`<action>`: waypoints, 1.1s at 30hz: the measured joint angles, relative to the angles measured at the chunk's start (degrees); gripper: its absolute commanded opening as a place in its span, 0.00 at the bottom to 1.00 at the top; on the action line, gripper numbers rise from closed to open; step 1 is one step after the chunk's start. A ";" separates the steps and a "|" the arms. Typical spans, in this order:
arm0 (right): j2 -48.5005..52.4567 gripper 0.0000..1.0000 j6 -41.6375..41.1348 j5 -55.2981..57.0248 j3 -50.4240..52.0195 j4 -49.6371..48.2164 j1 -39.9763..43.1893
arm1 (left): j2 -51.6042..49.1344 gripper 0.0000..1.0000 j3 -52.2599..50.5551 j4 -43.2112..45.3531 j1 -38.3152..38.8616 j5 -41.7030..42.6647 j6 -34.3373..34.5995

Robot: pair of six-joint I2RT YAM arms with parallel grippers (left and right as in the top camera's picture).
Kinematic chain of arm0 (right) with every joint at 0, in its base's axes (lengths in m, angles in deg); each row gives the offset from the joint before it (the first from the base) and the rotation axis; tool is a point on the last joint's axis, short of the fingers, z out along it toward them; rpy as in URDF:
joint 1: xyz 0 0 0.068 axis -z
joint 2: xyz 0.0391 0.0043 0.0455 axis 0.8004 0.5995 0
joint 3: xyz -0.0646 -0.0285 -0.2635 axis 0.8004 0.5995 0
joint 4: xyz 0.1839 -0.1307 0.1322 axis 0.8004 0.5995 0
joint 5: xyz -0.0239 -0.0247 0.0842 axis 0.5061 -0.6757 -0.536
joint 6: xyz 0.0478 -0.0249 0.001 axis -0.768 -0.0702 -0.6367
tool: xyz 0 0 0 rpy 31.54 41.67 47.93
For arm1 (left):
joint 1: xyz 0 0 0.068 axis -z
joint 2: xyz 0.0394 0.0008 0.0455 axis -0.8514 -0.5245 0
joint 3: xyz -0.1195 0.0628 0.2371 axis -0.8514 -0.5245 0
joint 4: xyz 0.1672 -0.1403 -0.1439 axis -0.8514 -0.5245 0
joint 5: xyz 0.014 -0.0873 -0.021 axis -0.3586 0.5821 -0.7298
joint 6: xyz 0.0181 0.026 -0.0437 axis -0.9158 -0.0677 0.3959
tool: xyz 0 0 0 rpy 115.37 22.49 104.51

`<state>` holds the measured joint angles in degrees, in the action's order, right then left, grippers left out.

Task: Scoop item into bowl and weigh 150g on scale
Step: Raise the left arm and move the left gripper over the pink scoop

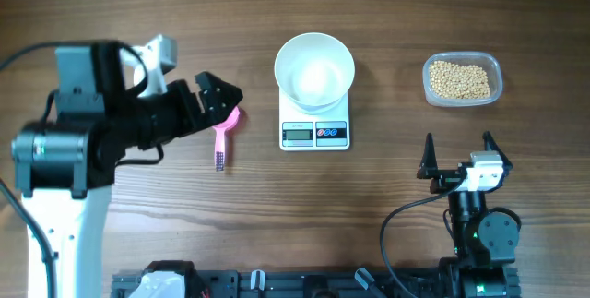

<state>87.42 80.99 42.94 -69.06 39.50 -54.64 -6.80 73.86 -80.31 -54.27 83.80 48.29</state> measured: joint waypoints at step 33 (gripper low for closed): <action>0.00 1.00 0.00 0.00 0.00 0.02 0.00 | -15.85 1.00 7.15 -5.35 8.68 -11.37 5.81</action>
<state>87.42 80.99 42.94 -69.06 39.52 -54.64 -22.65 81.01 -85.66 -45.59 72.43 54.10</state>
